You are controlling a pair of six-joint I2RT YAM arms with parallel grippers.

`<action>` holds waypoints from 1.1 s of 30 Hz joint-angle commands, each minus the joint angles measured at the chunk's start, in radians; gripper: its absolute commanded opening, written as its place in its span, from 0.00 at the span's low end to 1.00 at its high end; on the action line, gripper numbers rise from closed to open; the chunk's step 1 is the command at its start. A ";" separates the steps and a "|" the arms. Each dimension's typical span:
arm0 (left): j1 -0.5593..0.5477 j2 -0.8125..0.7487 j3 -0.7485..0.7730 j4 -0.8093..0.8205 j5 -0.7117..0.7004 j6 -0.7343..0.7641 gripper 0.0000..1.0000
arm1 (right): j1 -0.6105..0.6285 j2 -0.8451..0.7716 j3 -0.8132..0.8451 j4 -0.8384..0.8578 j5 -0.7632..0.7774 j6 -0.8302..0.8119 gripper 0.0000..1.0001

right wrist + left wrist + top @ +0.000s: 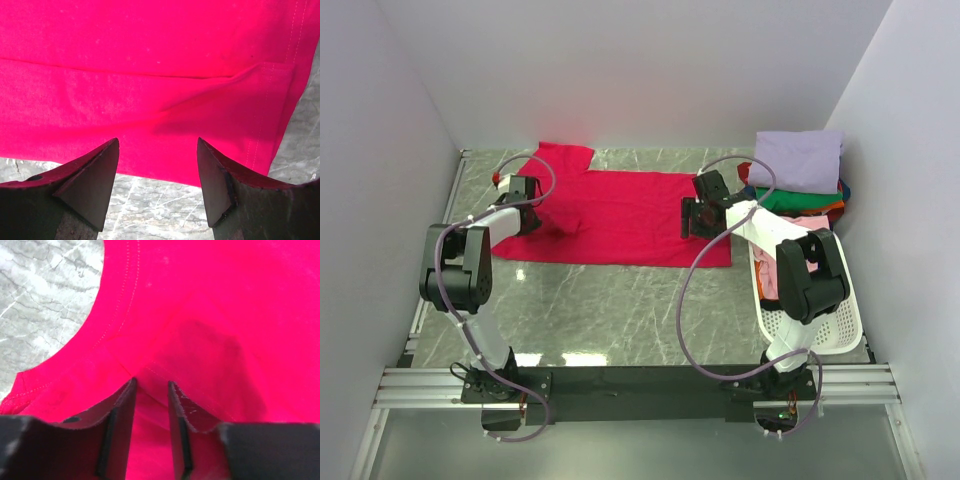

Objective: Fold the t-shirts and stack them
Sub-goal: Fold the tshirt

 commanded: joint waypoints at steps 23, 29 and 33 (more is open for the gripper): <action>0.030 0.070 0.302 -0.023 0.102 -0.039 0.01 | 0.008 -0.040 -0.025 -0.001 0.024 -0.011 0.70; 0.057 0.190 0.460 -0.065 0.153 -0.061 0.01 | 0.008 -0.041 -0.022 -0.006 0.025 -0.011 0.70; 0.060 0.245 0.531 -0.085 0.164 -0.062 0.01 | 0.011 -0.040 -0.020 -0.009 0.027 -0.010 0.70</action>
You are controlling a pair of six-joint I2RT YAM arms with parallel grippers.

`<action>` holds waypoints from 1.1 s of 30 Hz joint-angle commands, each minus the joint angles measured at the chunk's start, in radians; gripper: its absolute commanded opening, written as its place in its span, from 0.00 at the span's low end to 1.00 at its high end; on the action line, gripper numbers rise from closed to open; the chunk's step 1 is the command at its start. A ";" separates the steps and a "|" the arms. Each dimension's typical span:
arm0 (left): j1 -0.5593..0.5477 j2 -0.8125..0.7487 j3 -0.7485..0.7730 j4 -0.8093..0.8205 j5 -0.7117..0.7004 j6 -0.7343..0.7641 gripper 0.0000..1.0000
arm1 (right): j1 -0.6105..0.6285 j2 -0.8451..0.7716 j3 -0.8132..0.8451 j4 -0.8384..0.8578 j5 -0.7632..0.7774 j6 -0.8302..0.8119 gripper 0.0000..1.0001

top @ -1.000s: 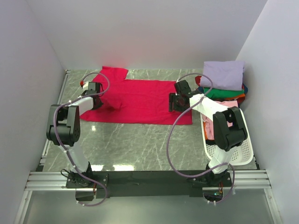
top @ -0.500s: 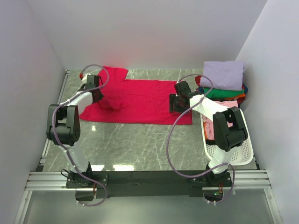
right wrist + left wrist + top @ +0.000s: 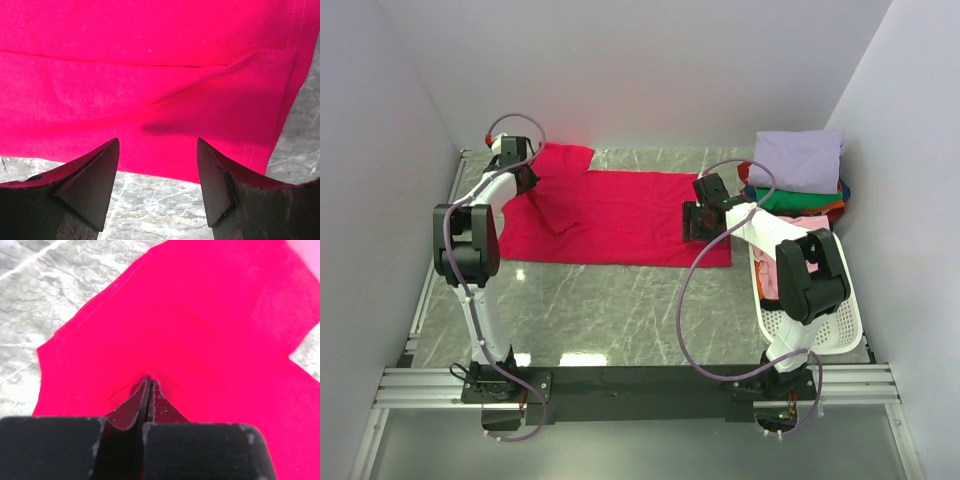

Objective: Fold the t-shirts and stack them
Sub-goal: Fold the tshirt

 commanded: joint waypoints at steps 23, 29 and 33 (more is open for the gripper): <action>0.004 0.132 0.249 0.011 0.122 -0.076 0.59 | 0.250 0.225 0.482 0.116 -0.241 -0.040 0.69; 0.002 -0.026 0.007 0.112 0.113 -0.093 0.79 | 0.339 0.370 0.692 0.105 -0.273 -0.095 0.69; 0.005 -0.118 -0.134 0.124 0.068 -0.079 0.77 | 0.382 0.461 0.811 0.090 -0.275 -0.153 0.69</action>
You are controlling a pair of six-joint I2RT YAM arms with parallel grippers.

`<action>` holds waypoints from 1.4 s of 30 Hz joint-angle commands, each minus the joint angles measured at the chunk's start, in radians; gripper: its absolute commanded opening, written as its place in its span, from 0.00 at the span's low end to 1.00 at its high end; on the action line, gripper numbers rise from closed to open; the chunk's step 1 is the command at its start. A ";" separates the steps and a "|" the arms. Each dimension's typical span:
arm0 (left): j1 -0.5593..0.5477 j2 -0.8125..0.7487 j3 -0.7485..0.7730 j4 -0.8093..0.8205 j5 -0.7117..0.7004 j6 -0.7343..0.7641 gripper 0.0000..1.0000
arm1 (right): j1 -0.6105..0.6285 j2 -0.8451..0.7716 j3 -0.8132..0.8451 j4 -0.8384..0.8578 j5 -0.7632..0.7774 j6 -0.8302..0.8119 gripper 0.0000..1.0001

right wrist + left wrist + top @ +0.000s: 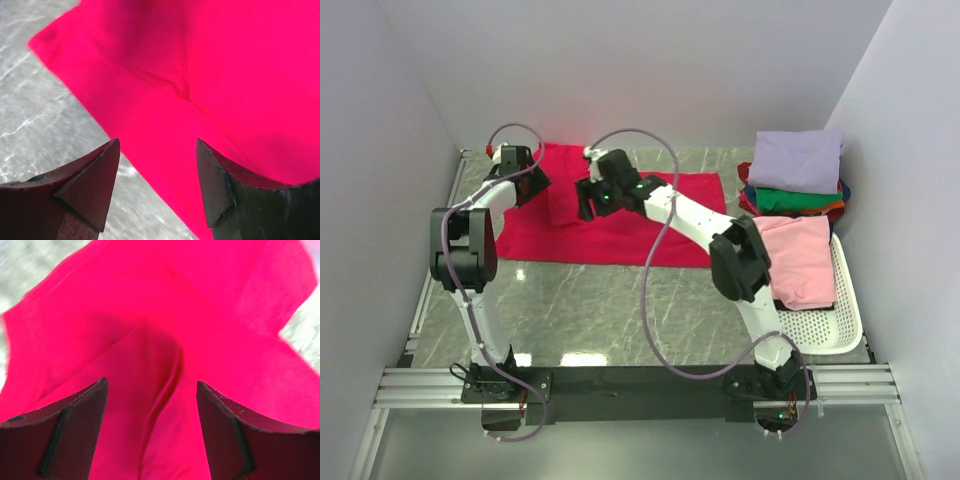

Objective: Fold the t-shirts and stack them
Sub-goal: Fold the tshirt

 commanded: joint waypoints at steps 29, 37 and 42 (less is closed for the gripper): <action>-0.172 -0.208 -0.333 0.129 -0.042 -0.007 0.60 | -0.058 -0.390 -0.543 0.278 0.228 0.071 0.68; -0.172 -0.209 -0.367 0.117 -0.062 -0.008 0.59 | -0.096 -0.491 -0.626 0.268 0.248 0.074 0.68; -0.172 -0.209 -0.385 0.125 -0.054 -0.008 0.59 | -0.112 -0.494 -0.635 0.262 0.244 0.079 0.68</action>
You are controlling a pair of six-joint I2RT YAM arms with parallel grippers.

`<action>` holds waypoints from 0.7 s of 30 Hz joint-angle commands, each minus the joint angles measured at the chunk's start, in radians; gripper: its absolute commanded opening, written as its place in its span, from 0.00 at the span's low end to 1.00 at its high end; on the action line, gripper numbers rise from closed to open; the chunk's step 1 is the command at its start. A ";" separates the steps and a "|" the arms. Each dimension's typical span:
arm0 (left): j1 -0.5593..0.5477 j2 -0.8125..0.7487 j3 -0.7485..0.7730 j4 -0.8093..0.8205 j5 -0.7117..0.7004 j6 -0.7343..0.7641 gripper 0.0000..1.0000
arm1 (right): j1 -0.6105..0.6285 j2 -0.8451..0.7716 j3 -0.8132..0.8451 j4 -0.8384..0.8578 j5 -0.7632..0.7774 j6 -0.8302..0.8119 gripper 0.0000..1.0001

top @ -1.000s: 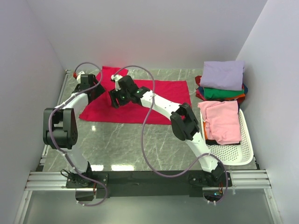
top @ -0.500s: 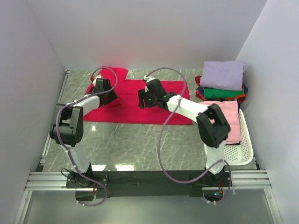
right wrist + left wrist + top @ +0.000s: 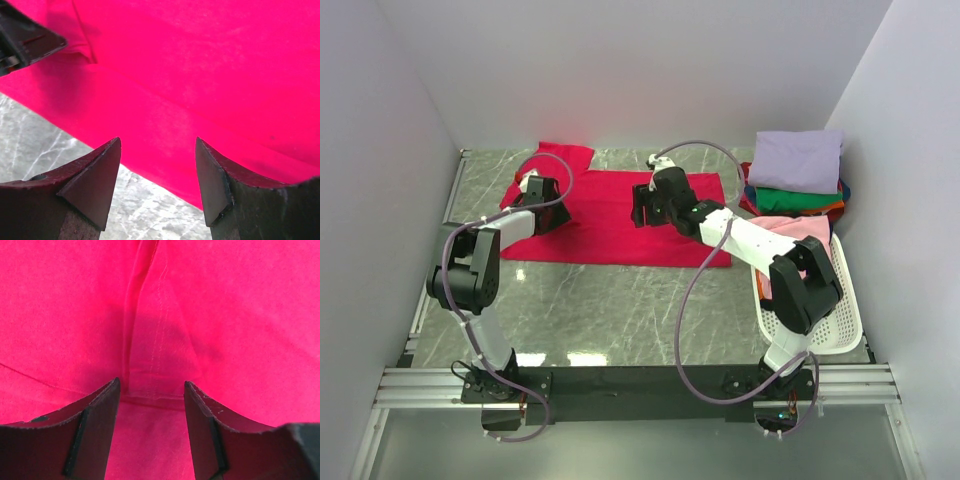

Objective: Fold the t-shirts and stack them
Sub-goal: Fold the tshirt

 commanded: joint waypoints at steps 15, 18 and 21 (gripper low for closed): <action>-0.003 0.039 0.041 0.031 0.000 -0.003 0.22 | -0.015 -0.042 -0.007 -0.005 0.023 0.002 0.68; -0.003 0.045 0.071 0.023 0.005 -0.002 0.04 | -0.016 -0.043 -0.007 -0.014 0.028 -0.003 0.68; -0.003 0.060 0.111 0.014 0.016 0.003 0.00 | -0.016 -0.042 -0.012 -0.017 0.029 -0.003 0.68</action>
